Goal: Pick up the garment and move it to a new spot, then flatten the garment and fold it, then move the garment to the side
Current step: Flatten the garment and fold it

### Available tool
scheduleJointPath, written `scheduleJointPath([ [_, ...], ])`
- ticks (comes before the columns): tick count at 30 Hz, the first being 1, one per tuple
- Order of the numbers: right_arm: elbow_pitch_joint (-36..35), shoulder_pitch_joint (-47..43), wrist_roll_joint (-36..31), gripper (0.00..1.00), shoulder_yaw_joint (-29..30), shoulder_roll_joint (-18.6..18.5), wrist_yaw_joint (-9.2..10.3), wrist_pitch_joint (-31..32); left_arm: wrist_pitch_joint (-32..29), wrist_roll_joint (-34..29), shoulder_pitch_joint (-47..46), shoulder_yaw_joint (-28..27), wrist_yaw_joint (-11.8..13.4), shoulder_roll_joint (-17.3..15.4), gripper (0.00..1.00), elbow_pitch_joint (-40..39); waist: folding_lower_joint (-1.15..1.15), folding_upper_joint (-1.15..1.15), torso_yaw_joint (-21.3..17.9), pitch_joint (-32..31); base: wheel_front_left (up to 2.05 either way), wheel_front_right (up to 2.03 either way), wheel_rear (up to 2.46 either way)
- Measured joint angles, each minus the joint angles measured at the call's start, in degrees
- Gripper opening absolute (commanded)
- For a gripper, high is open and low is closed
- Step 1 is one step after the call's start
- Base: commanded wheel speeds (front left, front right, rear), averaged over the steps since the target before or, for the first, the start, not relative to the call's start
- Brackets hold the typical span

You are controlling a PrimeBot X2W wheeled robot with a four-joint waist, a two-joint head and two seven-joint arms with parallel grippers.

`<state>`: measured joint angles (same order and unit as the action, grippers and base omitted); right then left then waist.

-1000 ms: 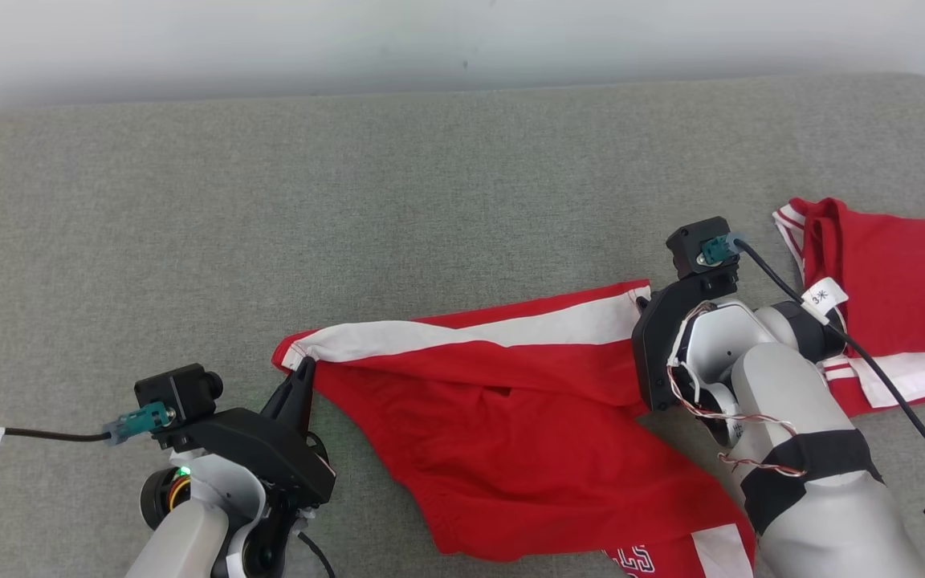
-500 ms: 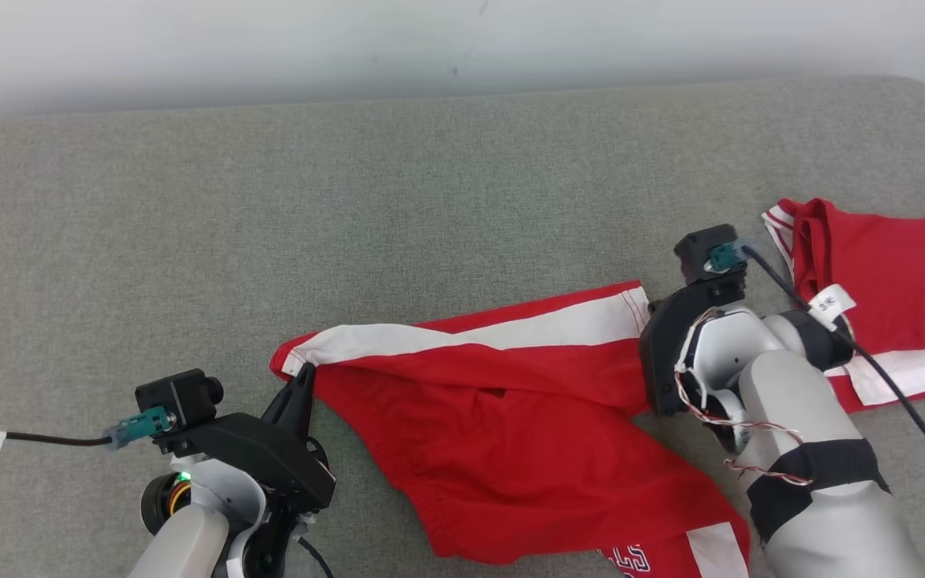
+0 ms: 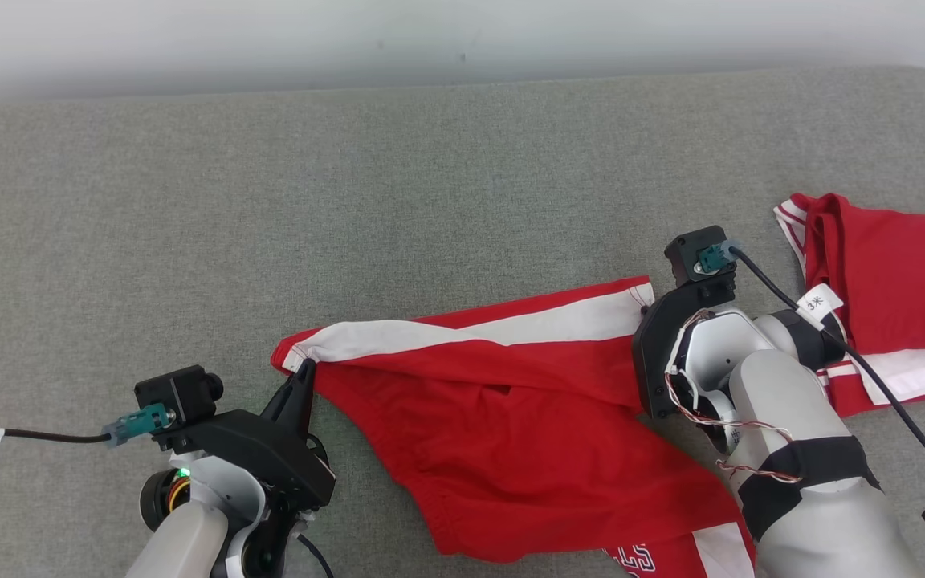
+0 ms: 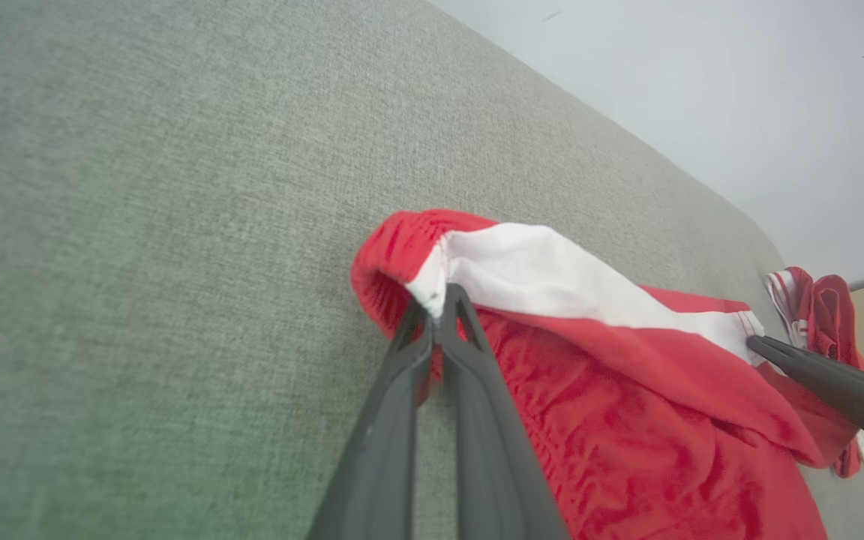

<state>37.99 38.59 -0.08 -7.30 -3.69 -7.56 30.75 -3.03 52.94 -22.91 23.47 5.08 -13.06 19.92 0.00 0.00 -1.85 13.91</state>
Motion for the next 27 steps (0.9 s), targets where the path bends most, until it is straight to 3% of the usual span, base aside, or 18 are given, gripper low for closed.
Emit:
scheduleJointPath([
  [1,0.1,0.0,0.0,0.00,-0.1,0.0,0.00,0.0,0.0,0.0,0.0,0.0,0.0,0.0,0.00,0.0,0.00,0.00,0.0,0.0,0.00,0.00,0.00],
  [7,-0.1,0.2,0.1,0.00,-0.7,-0.2,0.00,-0.6,0.6,0.0,-0.1,-0.1,0.2,-0.1,0.00,-0.1,0.00,0.00,-0.3,-0.4,0.00,0.00,0.00],
  [14,-4.4,3.0,4.8,0.00,1.6,-0.1,0.00,-6.6,2.6,-0.5,-4.6,-1.6,-0.5,-0.9,0.00,-3.4,0.00,0.00,-0.3,0.7,0.00,0.00,0.00],
  [23,-7.4,15.3,15.1,0.00,3.2,0.3,0.00,-12.8,-4.2,-0.4,-21.4,-3.1,-1.5,-3.7,0.00,-6.8,0.01,0.00,-0.5,5.4,0.00,0.00,0.00],
  [27,-6.1,26.4,14.2,0.00,1.7,-0.6,0.00,-20.6,-6.3,0.1,-31.9,-5.2,-2.5,-5.4,0.00,-6.4,0.02,0.00,-0.9,9.0,0.00,0.00,0.00],
])
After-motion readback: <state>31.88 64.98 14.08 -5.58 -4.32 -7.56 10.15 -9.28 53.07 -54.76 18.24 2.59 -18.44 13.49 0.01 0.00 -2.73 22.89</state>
